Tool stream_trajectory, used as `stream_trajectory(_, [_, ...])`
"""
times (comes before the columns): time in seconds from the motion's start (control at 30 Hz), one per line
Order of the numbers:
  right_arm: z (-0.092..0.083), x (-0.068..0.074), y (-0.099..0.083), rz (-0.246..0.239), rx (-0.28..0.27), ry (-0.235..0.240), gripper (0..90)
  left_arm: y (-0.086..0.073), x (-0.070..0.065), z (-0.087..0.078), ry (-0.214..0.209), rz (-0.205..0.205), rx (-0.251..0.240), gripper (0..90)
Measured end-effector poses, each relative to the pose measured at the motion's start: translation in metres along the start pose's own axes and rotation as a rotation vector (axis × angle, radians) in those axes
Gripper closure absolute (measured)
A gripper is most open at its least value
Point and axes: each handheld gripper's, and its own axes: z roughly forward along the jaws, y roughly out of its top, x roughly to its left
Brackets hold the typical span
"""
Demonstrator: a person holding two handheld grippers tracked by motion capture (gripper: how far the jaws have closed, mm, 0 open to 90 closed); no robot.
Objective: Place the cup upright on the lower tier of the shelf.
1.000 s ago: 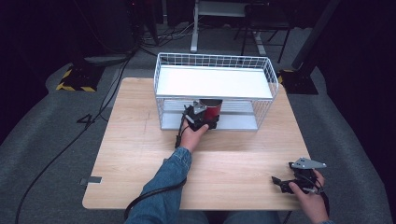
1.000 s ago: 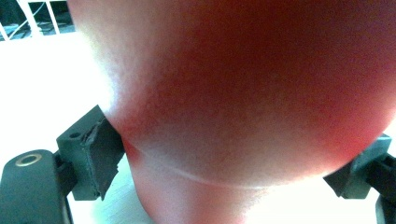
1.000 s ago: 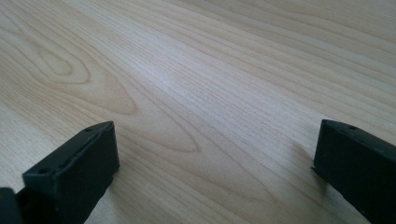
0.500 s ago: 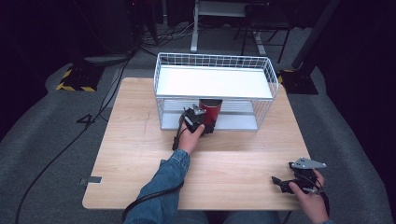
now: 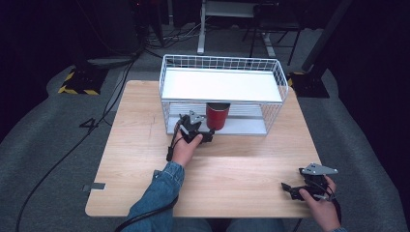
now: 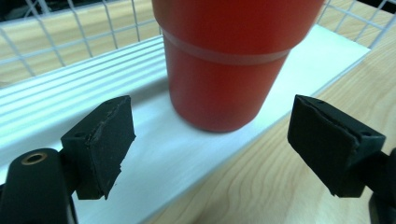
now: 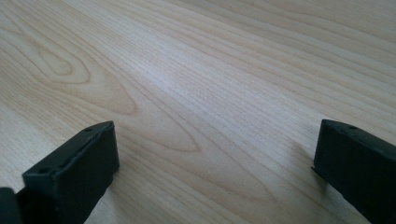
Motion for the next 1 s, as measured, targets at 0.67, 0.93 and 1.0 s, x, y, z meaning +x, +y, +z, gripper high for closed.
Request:
stream_trajectory(0.67, [0.0, 0.0, 0.0, 0.001, 0.0, 0.002, 0.1, -0.005, -0.01, -0.096, -0.044, 0.03, -0.063, 15.5])
stream_trajectory(0.93, [0.0, 0.0, 0.0, 0.001, 0.0, 0.002, 0.1, -0.016, -0.01, -0.133, -0.057, 0.036, -0.064, 15.4])
stream_trajectory(1.0, [0.0, 0.0, 0.0, 0.001, -0.001, 0.002, 0.1, -0.02, -0.008, -0.14, -0.06, 0.037, -0.061, 15.4])
